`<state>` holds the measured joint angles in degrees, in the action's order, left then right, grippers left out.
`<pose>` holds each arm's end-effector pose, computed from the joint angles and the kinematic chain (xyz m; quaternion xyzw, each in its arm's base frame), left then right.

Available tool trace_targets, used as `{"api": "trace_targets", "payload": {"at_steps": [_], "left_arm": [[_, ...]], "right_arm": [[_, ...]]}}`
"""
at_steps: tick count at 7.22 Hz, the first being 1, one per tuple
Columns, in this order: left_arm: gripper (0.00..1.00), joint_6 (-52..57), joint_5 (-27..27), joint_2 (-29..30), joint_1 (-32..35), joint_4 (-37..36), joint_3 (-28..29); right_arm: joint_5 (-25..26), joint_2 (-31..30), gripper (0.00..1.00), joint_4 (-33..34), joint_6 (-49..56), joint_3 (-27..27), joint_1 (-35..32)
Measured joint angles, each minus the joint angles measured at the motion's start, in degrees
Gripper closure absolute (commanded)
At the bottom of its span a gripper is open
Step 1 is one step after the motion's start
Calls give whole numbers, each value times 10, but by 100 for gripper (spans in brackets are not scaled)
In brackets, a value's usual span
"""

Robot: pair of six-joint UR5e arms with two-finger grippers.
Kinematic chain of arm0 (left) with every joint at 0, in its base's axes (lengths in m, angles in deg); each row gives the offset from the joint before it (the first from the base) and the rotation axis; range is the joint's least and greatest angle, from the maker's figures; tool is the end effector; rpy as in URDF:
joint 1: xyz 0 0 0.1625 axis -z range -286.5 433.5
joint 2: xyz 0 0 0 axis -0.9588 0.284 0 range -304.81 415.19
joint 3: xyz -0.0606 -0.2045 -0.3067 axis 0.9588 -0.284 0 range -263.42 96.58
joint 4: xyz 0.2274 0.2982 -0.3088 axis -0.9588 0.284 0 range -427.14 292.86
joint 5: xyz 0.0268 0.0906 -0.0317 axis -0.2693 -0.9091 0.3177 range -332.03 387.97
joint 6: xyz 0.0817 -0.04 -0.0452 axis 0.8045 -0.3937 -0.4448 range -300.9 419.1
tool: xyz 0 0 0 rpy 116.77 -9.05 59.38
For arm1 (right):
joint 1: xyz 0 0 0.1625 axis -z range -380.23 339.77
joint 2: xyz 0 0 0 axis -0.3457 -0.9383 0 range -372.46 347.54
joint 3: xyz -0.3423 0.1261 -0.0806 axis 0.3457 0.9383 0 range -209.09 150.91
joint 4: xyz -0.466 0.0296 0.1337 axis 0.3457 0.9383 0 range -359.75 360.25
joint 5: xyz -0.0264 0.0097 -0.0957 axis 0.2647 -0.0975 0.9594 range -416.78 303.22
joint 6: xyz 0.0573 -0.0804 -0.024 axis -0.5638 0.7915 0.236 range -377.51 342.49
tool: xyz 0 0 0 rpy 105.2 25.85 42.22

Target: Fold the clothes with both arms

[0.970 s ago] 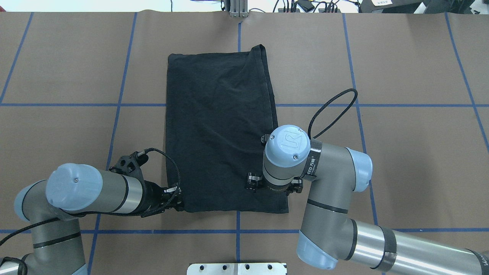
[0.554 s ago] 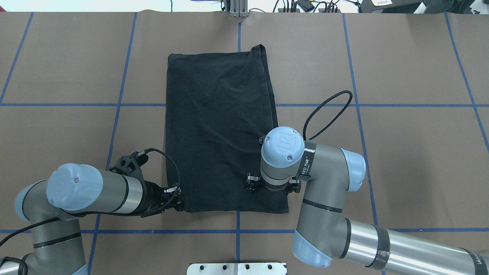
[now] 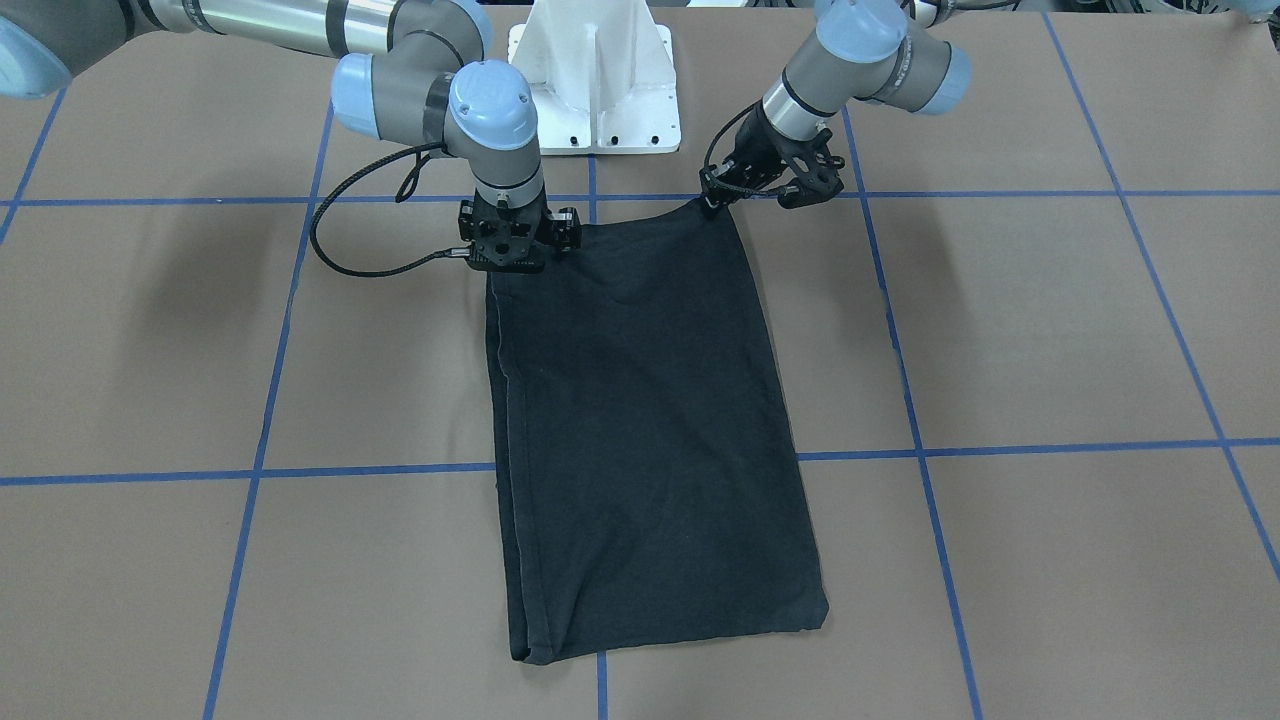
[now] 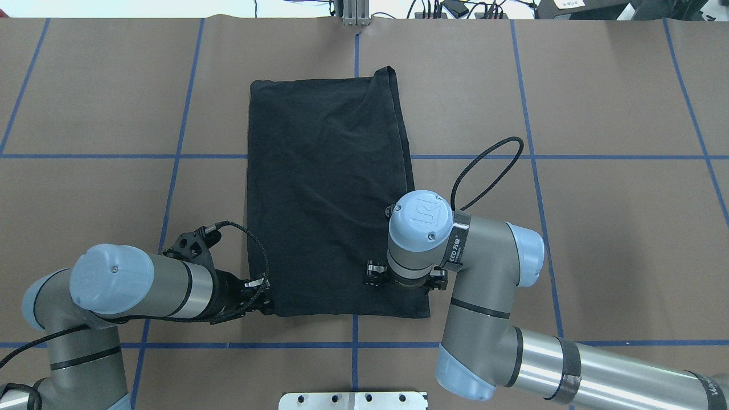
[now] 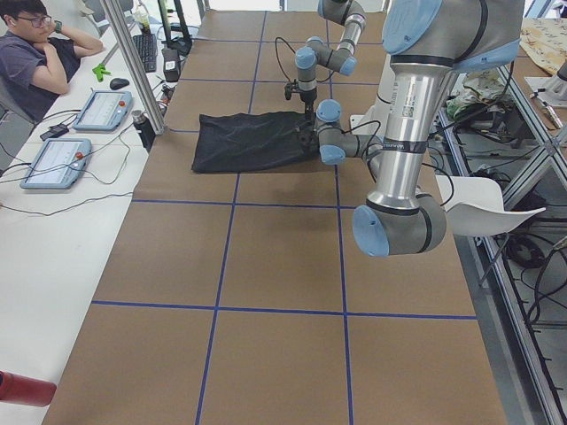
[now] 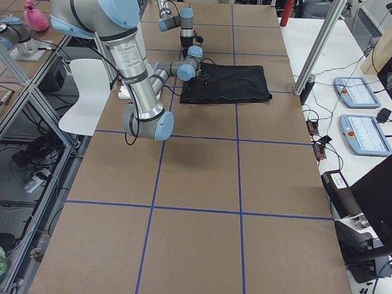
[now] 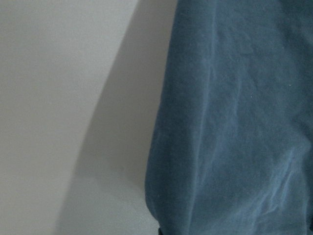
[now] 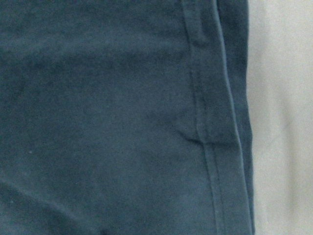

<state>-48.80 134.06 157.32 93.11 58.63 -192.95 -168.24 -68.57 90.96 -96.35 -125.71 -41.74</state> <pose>0.5342 -0.3020 0.2280 -0.1082 0.5512 -0.1913 0.8049 -0.6165 -0.3465 0.1781 -0.0739 -0.3701 0.0203 0.9258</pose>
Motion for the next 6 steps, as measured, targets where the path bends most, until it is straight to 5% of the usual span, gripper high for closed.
{"api": "trace_targets", "payload": {"at_steps": [6], "left_arm": [[100, -4, -1, 0, -1, 0, 0]], "right_arm": [[-2, -6, 2, 1, 0, -1, 2]]}}
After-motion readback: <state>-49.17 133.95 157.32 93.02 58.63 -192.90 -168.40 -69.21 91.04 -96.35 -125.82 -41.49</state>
